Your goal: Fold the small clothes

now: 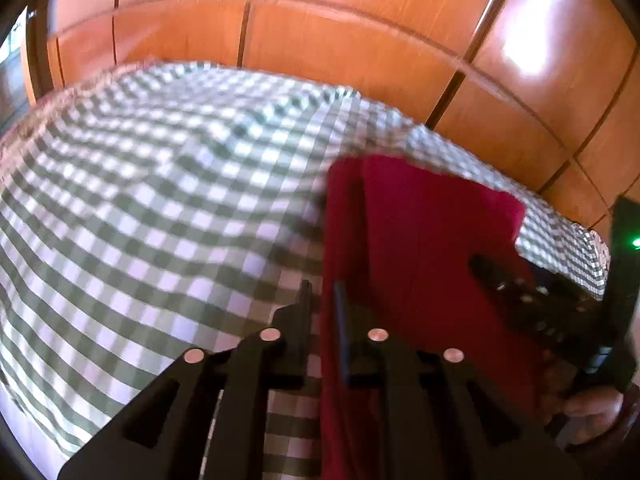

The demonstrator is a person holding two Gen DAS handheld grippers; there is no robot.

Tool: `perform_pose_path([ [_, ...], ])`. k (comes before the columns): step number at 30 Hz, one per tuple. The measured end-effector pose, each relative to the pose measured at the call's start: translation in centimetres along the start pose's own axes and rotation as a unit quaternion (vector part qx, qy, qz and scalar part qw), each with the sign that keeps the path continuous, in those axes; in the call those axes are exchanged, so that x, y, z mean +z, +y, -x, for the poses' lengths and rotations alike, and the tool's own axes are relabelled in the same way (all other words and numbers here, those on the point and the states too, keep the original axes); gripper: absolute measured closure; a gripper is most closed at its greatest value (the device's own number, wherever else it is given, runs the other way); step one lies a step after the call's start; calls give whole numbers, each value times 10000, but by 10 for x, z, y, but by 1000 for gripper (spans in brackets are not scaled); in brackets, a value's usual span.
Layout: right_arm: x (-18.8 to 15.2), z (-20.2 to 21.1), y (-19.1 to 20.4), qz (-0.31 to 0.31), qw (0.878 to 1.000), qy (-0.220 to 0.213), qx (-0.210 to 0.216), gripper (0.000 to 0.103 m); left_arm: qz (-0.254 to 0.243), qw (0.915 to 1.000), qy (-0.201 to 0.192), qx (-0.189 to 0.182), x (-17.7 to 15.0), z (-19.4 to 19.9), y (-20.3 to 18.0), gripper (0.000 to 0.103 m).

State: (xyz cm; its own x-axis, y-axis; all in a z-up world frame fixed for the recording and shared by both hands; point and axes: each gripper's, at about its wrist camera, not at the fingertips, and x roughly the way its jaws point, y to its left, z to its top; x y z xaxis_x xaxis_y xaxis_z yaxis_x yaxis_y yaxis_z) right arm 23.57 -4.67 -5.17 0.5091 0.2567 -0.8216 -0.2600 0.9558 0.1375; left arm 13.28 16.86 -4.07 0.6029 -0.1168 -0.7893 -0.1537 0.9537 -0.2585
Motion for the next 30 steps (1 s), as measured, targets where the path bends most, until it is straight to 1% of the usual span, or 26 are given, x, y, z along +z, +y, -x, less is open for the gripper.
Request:
perform_pose_path([
  [1,-1,0,-1,-23,10000,-19,28,26,-17,9999,-64,-92,2,7,-3,72],
  [2,-2,0,-2,-44,10000,-43,40,26,-16,9998,-130,-173,4,12,-4,65],
  [3,-2,0,-2,-43,10000,-59,29,25,-50,9994,-215,-269,4,18,-8,63],
  [5,-3,1,0,-8,10000,-80,-5,25,-163,9990,-283,-319,7,25,-11,57],
  [7,-3,3,-1,-27,9999,-100,3,25,-287,9985,-320,-332,7,27,-18,56],
  [12,-4,5,-4,-134,9997,-178,110,23,-540,9978,-232,-295,7,22,-30,56],
  [16,-5,7,-9,-266,9989,-237,296,23,-613,9977,-142,-257,4,14,-33,58],
  [18,-5,7,-11,-298,9987,-243,336,23,-600,9978,-97,-268,3,10,-33,62],
  [21,-5,7,-10,-306,9986,-250,353,22,-626,9977,-16,-252,1,4,-35,70],
  [22,-5,7,-10,-302,9986,-250,364,22,-636,9976,11,-263,0,1,-36,76],
  [24,-5,7,-10,-308,9986,-252,360,21,-693,9974,14,-216,-2,-1,-38,80],
  [26,-6,7,-10,-304,9986,-254,361,21,-749,9970,-24,-189,-4,-2,-40,89],
  [28,-6,7,-10,-307,9986,-256,354,21,-838,9963,-99,-167,-5,0,-42,94],
  [30,-6,7,-10,-307,9986,-255,356,21,-931,9954,-185,-110,-7,3,-44,95],
])
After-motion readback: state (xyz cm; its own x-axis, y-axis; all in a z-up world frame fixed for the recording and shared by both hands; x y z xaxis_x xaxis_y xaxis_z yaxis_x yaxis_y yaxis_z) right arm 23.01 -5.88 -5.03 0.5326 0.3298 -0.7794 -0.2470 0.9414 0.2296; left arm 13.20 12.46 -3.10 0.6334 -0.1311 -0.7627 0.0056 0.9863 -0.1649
